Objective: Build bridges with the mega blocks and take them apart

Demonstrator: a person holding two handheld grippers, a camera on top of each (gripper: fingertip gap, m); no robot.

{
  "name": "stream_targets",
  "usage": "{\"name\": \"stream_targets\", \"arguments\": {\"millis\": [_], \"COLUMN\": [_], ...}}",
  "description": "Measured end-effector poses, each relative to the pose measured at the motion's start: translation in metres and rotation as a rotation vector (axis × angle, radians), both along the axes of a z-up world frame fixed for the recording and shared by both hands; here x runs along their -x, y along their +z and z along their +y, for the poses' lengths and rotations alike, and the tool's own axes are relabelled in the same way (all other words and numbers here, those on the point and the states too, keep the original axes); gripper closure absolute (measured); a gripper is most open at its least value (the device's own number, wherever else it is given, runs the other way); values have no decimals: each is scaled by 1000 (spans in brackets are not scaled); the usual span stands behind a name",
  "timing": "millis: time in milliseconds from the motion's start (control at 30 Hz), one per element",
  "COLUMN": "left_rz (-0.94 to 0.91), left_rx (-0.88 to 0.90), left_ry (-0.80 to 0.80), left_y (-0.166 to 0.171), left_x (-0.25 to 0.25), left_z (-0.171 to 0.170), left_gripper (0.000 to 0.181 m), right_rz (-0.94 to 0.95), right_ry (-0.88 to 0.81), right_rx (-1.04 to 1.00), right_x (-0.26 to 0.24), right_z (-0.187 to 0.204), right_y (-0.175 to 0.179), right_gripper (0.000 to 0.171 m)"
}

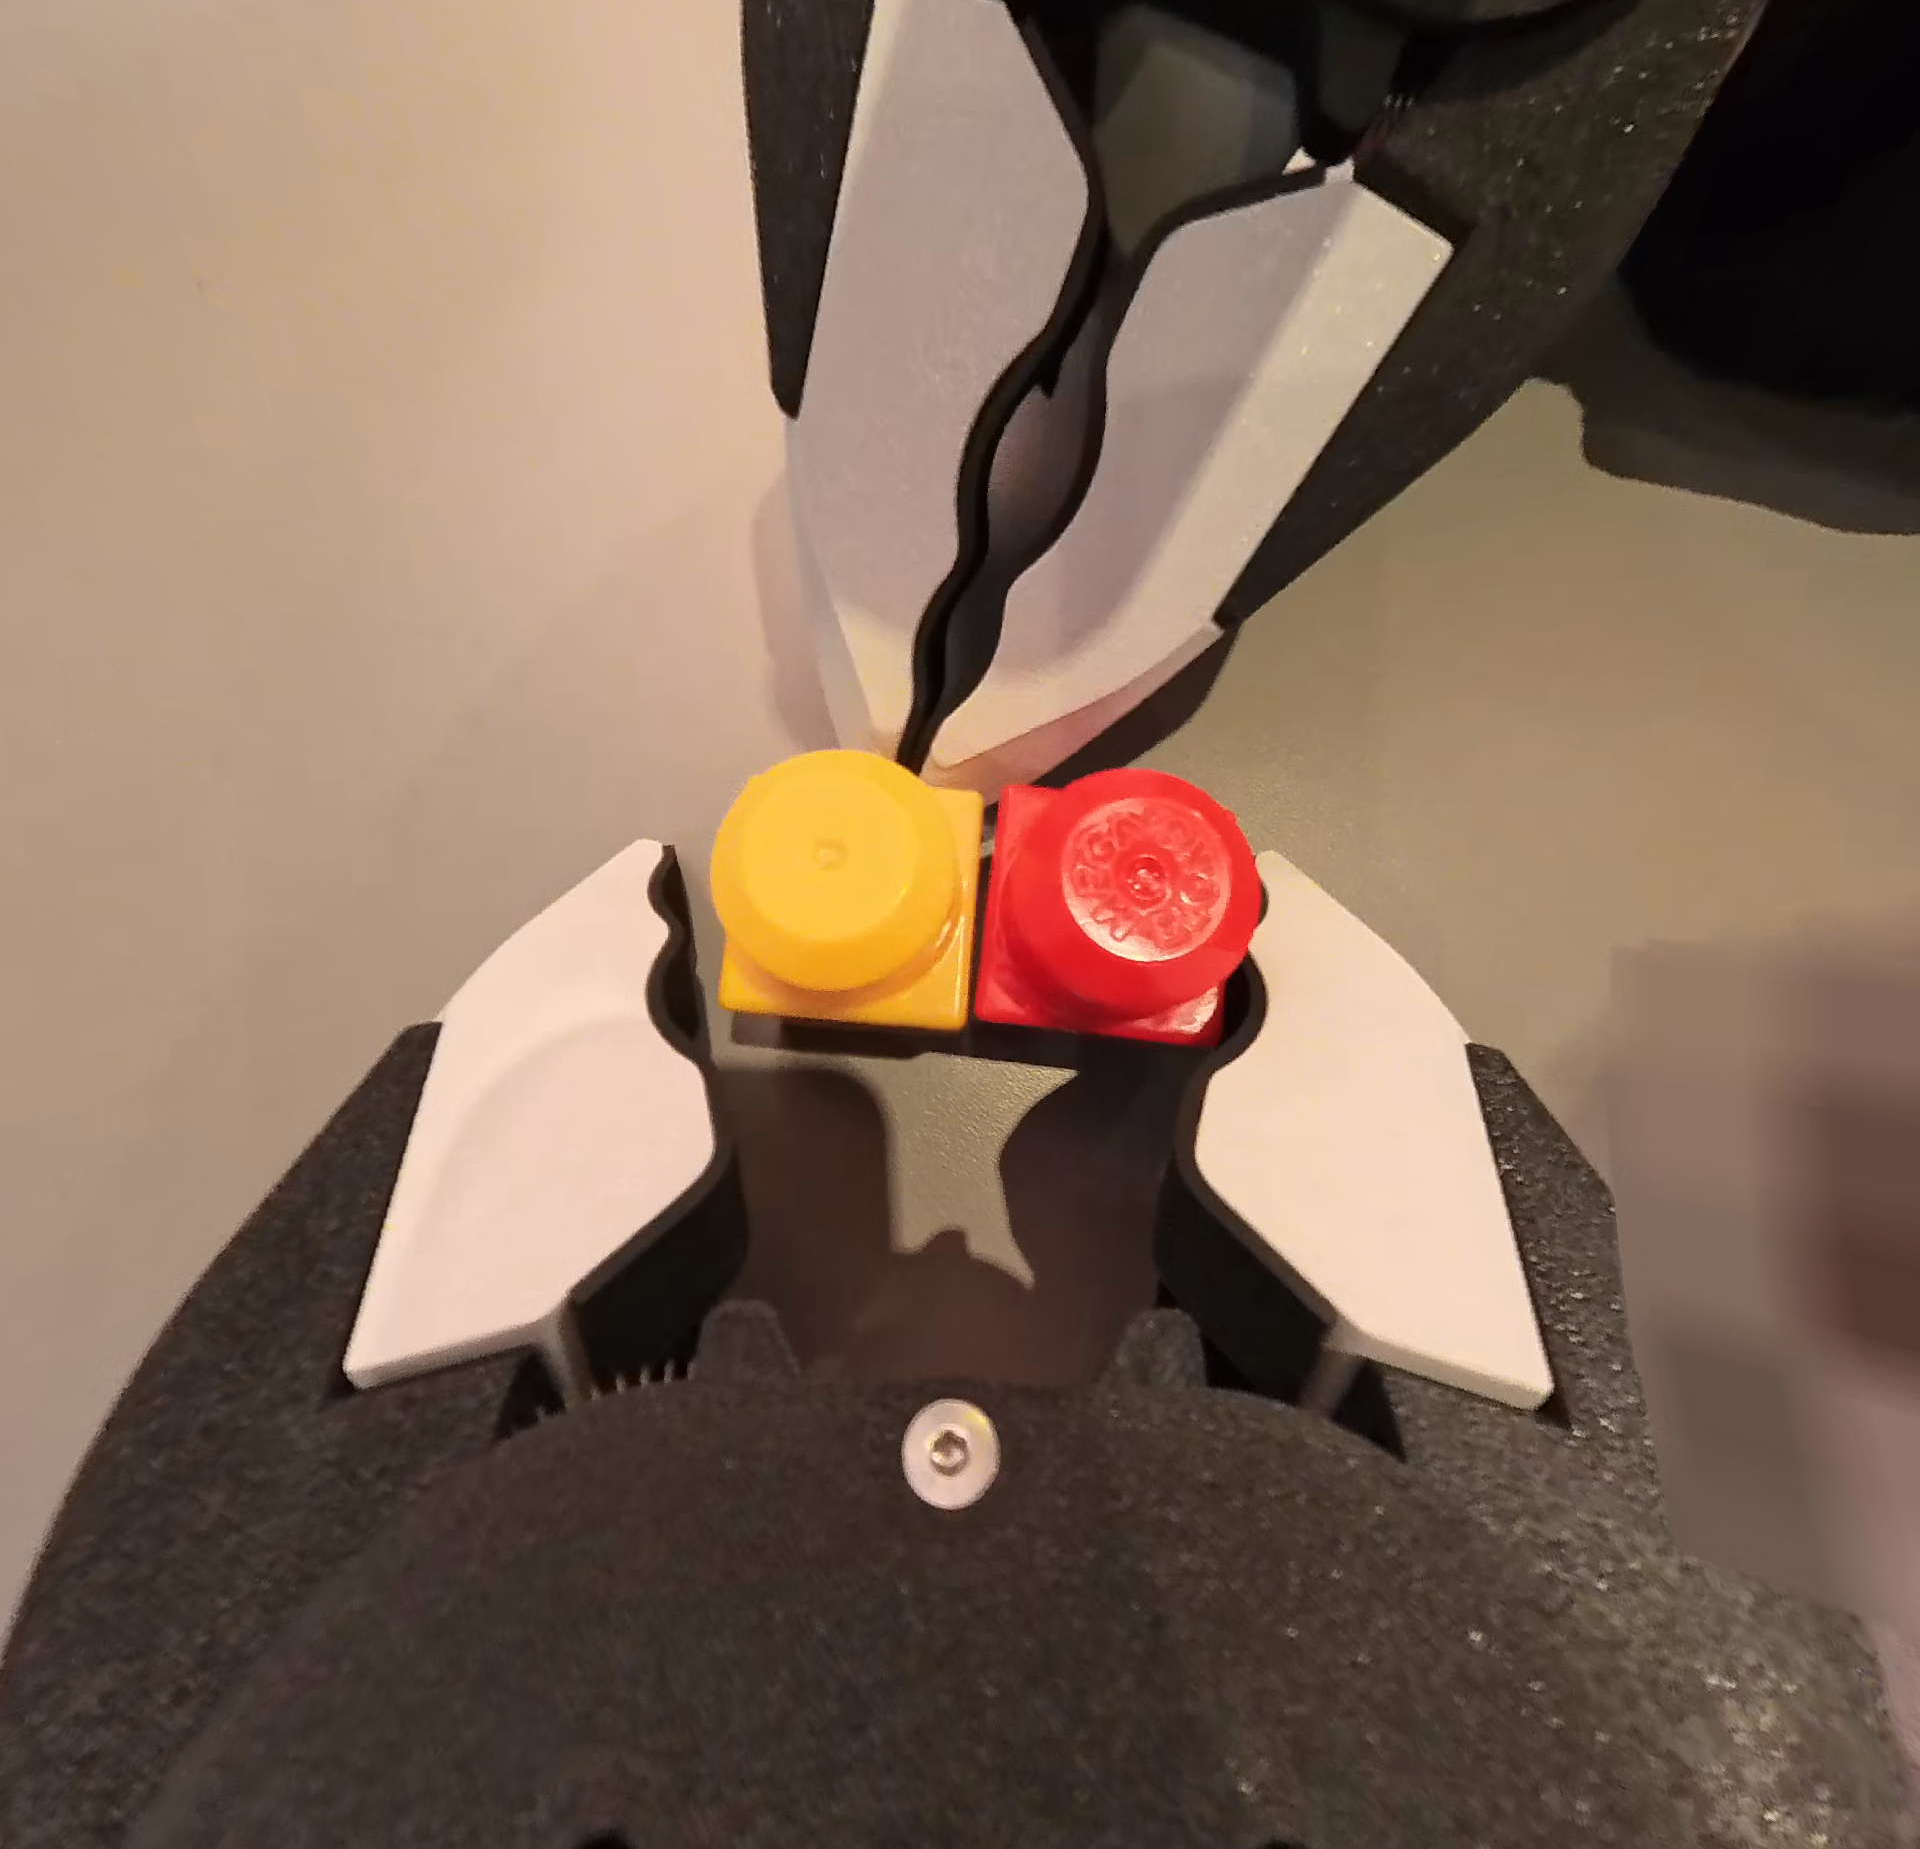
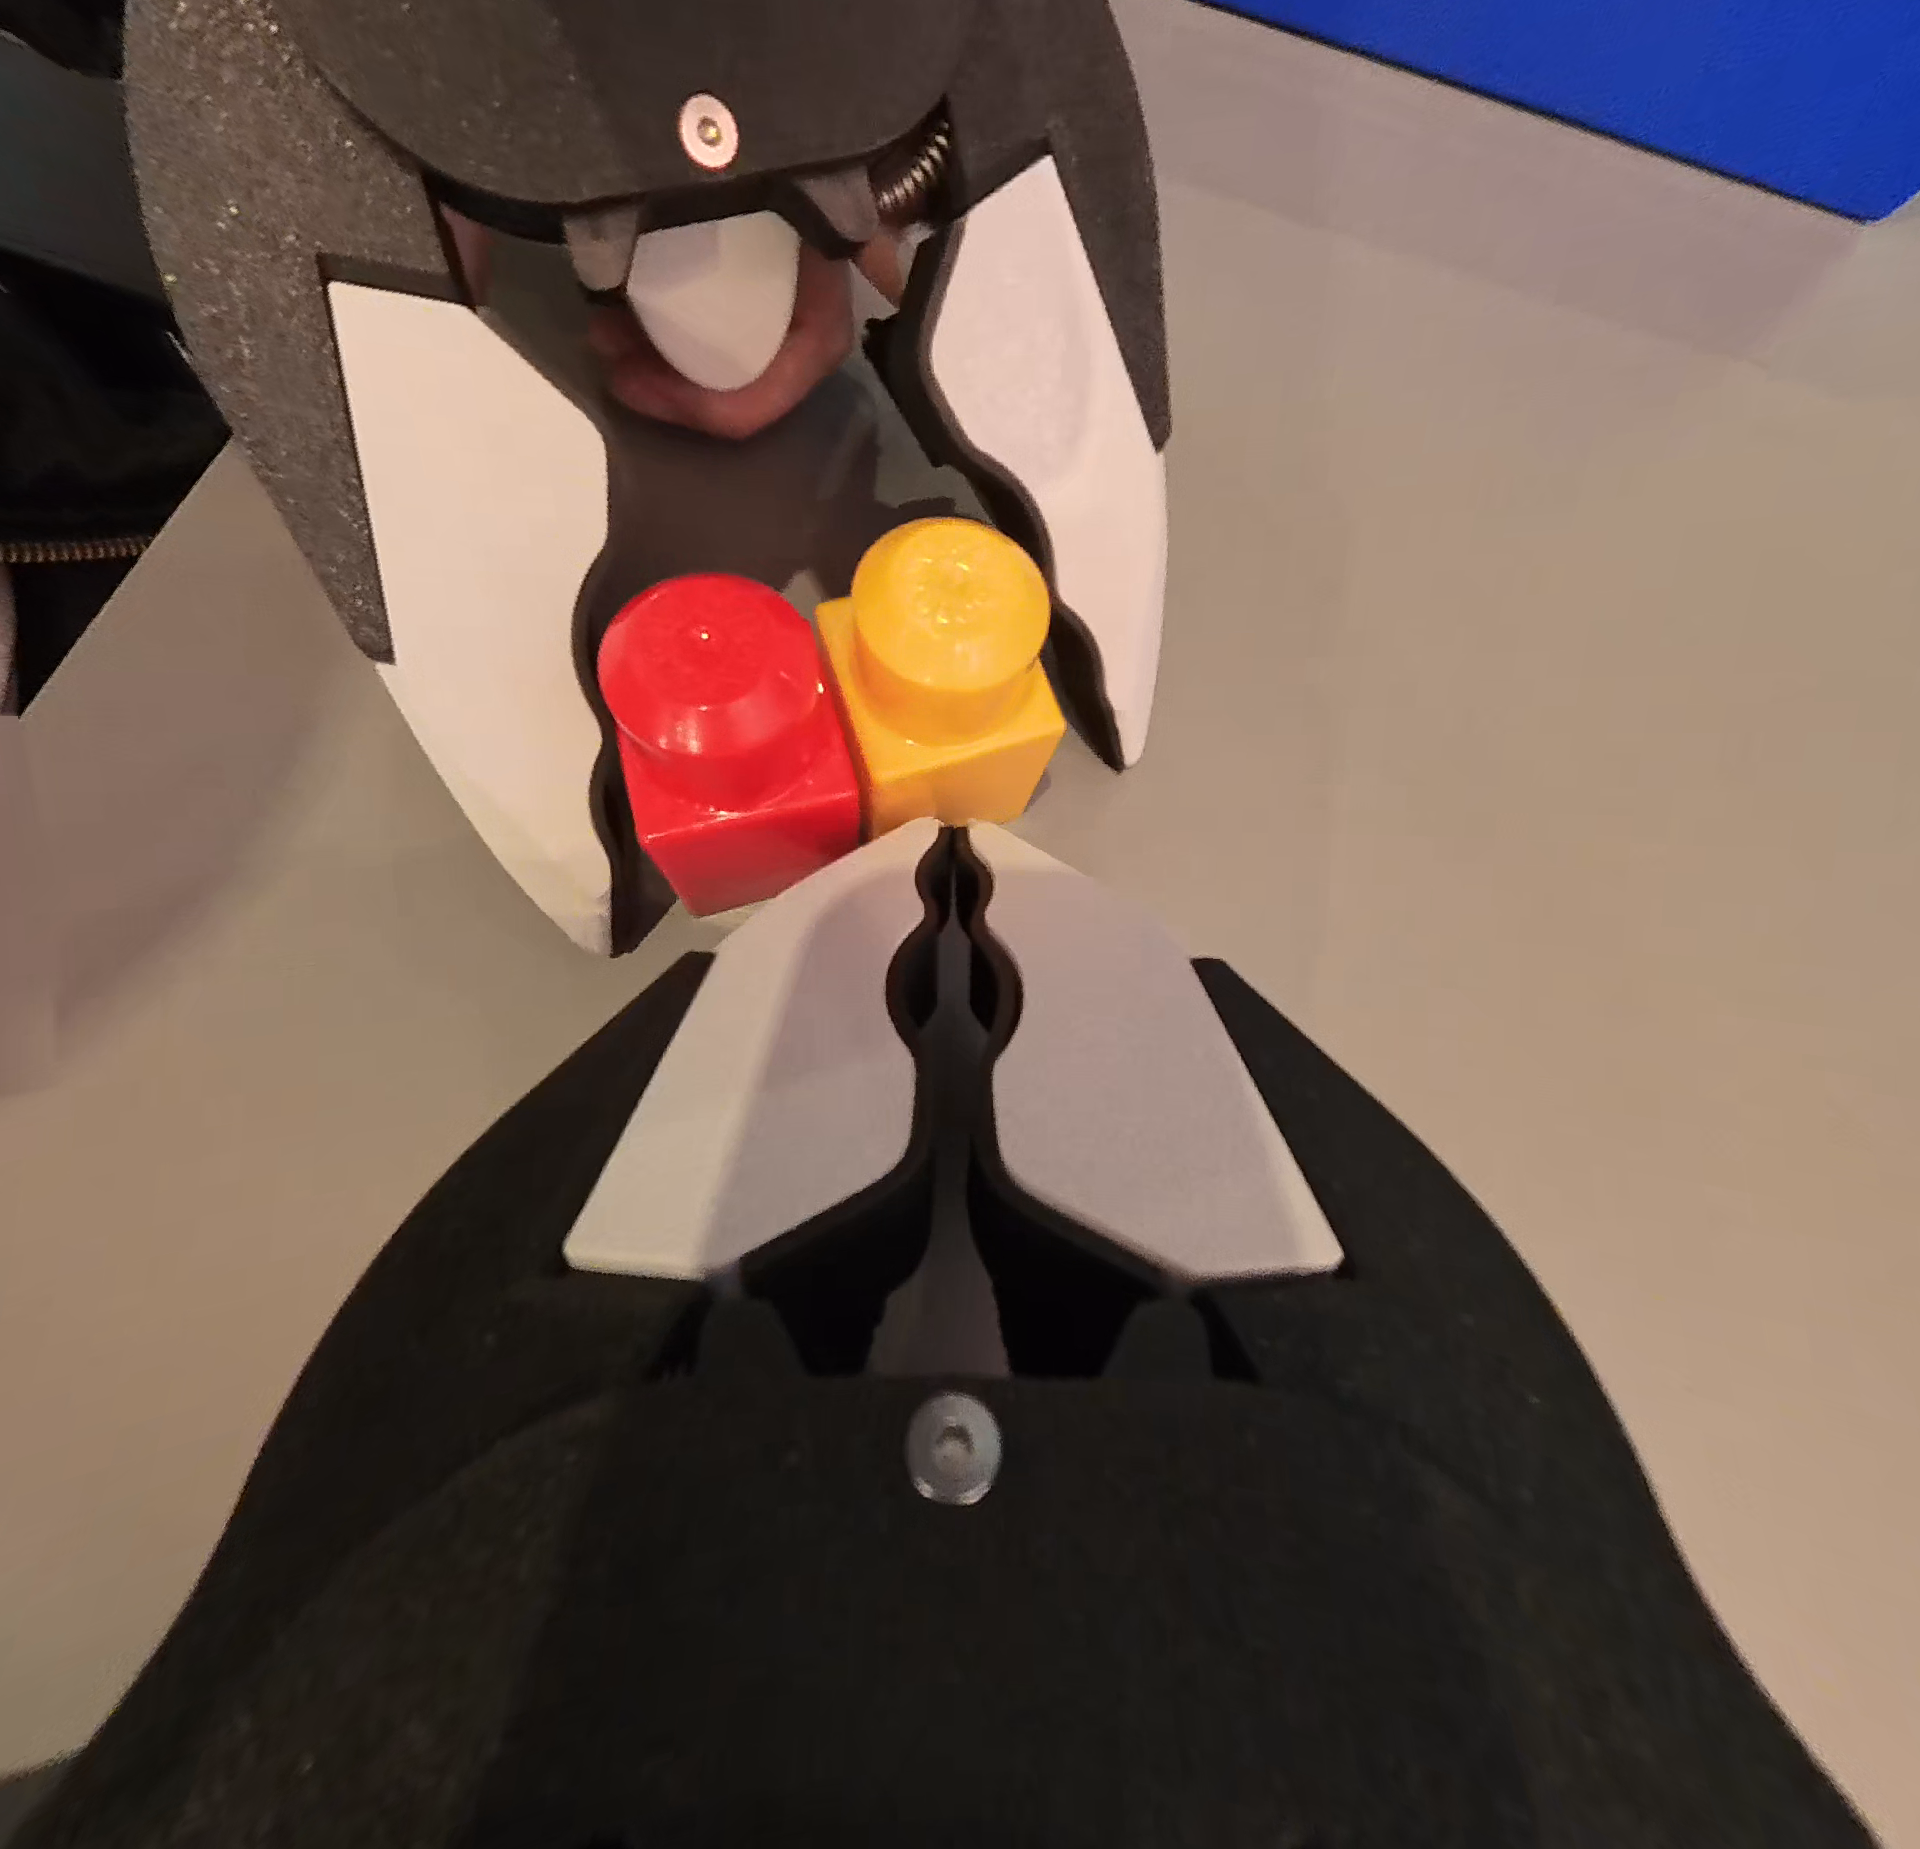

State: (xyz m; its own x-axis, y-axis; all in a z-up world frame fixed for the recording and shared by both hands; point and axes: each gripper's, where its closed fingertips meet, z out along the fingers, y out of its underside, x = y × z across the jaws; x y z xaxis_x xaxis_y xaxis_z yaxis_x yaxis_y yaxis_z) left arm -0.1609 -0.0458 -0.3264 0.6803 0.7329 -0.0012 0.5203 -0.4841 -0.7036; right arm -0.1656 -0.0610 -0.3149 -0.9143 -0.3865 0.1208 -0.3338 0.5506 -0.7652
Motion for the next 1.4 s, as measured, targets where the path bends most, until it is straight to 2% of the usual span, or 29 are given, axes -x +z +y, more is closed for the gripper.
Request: {"name": "stream_targets", "arguments": {"millis": [600, 767, 1133, 1267, 1400], "left_rz": [0, 4, 3, -2, 0], "left_rx": [-2, -8, -9, -18, -66], "left_ry": [3, 2, 13, 11, 20], "left_y": [0, 1, 1, 2, 17], "left_x": [0, 0, 1, 1, 7], "left_z": [1, 3, 3, 4, 7], "left_gripper": [83, 90, 91, 91, 91], "right_rz": [-26, -28, -35, -7, 24], "right_ry": [-33, -17, -37, -108, -277], "right_rx": [-35, -53, -23, 14, 117], "right_x": [2, -3, 0, 11, 32], "right_z": [13, 14, 15, 21, 43], "right_y": [-4, -6, -1, 12, 47], "right_gripper": [171, 171, 171, 171, 171]}}
